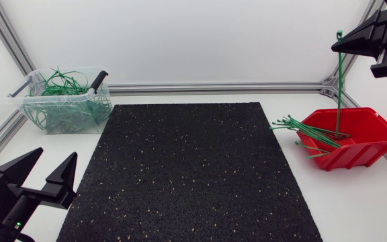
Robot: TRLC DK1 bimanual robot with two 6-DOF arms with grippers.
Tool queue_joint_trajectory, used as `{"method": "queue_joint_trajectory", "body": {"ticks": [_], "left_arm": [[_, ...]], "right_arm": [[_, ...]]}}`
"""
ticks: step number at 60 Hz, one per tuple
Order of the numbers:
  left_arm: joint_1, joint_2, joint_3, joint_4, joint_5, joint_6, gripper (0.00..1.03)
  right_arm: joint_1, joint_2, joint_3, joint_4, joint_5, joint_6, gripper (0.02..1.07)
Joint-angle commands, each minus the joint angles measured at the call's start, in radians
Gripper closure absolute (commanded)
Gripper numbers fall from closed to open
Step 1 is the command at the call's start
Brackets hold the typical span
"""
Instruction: Take a green cable tie from the red box, thread the tail through the head to close it, then place it in the transparent bin on the left.
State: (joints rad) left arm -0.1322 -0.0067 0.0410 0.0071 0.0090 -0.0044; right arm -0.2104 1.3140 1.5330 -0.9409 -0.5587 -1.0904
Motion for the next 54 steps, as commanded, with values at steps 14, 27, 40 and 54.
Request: {"method": "queue_joint_trajectory", "body": {"ticks": [14, 27, 40, 54], "left_arm": [[-0.004, -0.003, -0.038, -0.029, -0.006, -0.019, 0.04], [-0.006, -0.003, -0.038, -0.029, -0.006, -0.019, 0.04], [-0.007, -0.003, -0.038, -0.030, -0.006, -0.019, 0.04], [-0.007, -0.003, -0.038, -0.032, -0.006, -0.019, 0.04]], "right_arm": [[0.057, -0.065, 0.061, -0.139, -0.026, 0.083, 1.01], [0.181, -0.101, 0.138, -0.302, -0.029, 0.153, 1.01], [0.401, -0.164, 0.107, -0.288, 0.102, 0.399, 1.02], [0.649, -0.233, 0.041, -0.211, 0.215, 0.607, 1.02]]}}
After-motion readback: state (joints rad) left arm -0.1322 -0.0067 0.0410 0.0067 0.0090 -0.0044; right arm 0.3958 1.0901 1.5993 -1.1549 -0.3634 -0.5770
